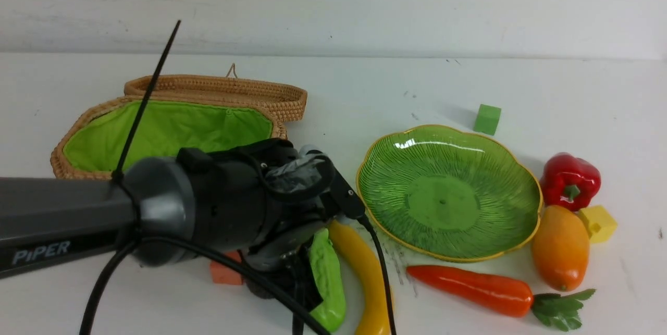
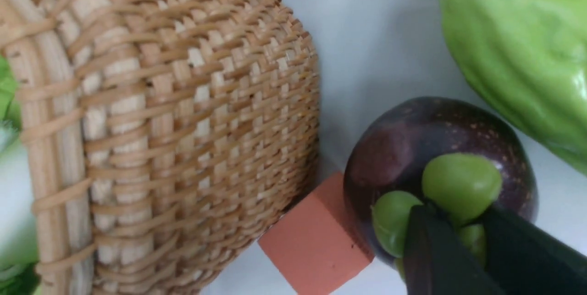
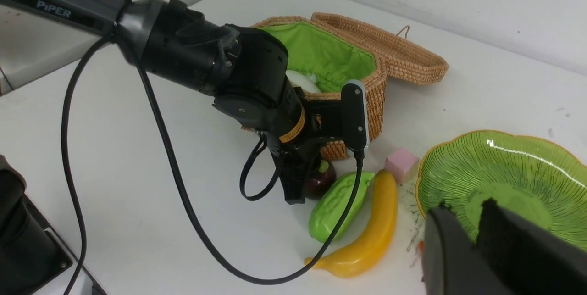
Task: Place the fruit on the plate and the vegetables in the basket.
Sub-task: Grab a mangosteen with your left arm and put it on the plate on the right, then take a chayote with your left arm and place it on the basket on the left.
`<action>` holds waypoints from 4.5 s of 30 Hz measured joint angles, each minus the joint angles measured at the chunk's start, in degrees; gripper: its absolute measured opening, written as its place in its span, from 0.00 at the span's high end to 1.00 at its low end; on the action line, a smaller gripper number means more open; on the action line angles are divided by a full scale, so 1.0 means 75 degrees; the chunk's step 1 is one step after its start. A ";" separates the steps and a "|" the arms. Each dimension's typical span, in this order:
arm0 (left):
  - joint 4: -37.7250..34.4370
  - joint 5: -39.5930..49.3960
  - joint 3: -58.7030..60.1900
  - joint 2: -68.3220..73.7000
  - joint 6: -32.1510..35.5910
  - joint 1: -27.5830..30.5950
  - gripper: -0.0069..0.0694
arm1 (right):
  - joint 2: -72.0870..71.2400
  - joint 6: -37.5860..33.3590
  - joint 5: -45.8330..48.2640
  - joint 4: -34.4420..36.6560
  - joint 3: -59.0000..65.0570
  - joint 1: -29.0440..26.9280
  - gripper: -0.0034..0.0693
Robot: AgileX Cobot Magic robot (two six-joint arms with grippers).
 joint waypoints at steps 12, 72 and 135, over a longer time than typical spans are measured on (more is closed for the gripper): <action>-0.1175 0.0551 0.0057 -0.0594 0.0000 0.0000 0.77 | 0.0000 0.0000 0.0000 0.0000 0.0000 0.0000 0.78; -0.3807 0.0233 -0.3975 -0.0060 0.0990 0.0000 0.51 | 0.0000 0.2373 0.0166 -0.2606 0.0000 0.0000 0.76; -0.2657 0.2597 -0.2183 0.0579 -0.2900 -0.0173 0.31 | 0.0000 0.2003 0.0916 -0.2279 0.0000 0.0000 0.72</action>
